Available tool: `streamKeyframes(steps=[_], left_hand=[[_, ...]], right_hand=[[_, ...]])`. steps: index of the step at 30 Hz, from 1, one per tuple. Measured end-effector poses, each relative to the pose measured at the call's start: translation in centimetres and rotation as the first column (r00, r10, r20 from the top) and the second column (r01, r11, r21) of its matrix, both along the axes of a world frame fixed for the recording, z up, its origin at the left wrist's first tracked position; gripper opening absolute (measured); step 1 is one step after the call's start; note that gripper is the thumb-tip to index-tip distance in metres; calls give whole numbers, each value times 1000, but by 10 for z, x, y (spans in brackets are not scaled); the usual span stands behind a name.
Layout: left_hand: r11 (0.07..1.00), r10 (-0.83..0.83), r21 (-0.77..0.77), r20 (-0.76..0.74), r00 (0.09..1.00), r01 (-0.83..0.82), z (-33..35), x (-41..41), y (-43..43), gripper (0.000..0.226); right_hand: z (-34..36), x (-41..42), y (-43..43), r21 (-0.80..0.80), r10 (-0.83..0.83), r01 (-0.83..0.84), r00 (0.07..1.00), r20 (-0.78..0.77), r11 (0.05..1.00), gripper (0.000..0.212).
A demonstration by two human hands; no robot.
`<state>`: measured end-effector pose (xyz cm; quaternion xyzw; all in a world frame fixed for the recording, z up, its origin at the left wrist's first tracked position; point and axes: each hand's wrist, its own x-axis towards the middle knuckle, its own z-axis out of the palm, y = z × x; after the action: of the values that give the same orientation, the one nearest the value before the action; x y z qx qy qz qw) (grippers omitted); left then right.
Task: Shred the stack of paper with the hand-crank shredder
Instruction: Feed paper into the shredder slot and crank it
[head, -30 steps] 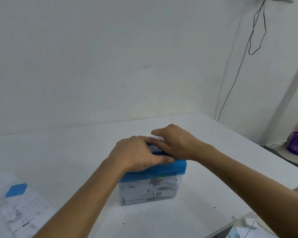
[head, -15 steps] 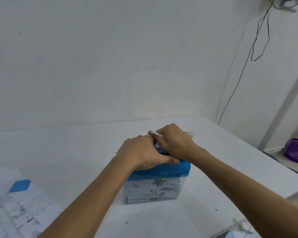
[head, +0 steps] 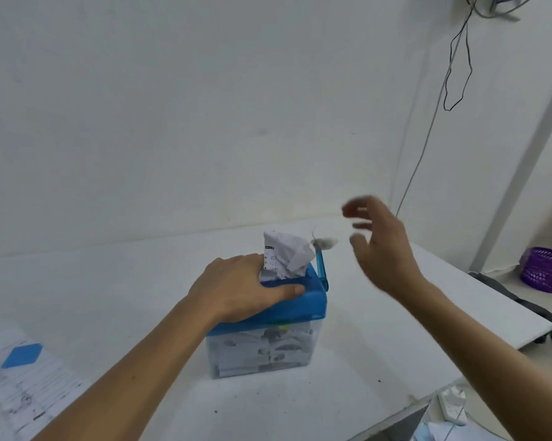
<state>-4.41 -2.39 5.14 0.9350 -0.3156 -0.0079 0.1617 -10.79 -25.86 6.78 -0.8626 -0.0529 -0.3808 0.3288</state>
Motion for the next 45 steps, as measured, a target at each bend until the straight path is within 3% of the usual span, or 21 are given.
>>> streamKeyframes(steps=[2,5,9,13,16,20,26,32,36,39,41,42,43,45], left_hand=[[999,29,-21,-6,1000,-29,1,-1,-1,63],[999,43,-33,27,999,-43,-5,4,-2,87],[1000,23,-8,57,998,-23,-7,4,-2,87],[1000,17,-3,67,998,-17,-8,5,-2,89],[1000,6,22,94,996,-9,-9,6,-4,90],[996,56,56,113,992,-63,-13,8,-4,106],[997,65,43,123,990,-71,-12,5,-6,82],[989,45,135,109,993,-60,-10,3,-10,78],[988,44,146,93,995,-57,-7,1,-10,80],[992,53,109,68,996,-60,-7,1,-8,82],[993,56,98,70,996,-63,-9,3,-7,82],[993,50,99,71,996,-57,-10,3,-7,82],[995,38,94,80,996,-45,-11,3,-8,83],[996,20,81,78,997,-27,-12,5,-9,84]], right_hand=[[-27,-12,-4,-275,-77,67,997,-24,959,50],[-53,-10,-7,-639,-25,8,999,-19,770,59],[-63,11,-8,-736,-75,36,997,-19,676,75],[-76,26,-6,-752,-77,39,997,-16,658,78],[-81,40,-8,-669,-14,-26,998,-55,743,63],[-97,38,6,-363,34,-189,920,-391,912,44],[-109,2,26,-243,-66,-120,767,-639,963,5],[-65,-15,34,-91,2,-156,517,-856,984,23],[-29,-19,34,115,124,-63,183,-975,991,28],[5,-8,34,54,50,-64,-61,-997,996,34],[24,-2,35,7,-9,-104,-154,-988,995,32],[27,-2,37,5,-12,-108,-157,-988,994,28],[26,-6,39,-7,-16,-86,-102,-995,996,23],[18,-22,46,-172,-155,-72,191,-969,982,15]])
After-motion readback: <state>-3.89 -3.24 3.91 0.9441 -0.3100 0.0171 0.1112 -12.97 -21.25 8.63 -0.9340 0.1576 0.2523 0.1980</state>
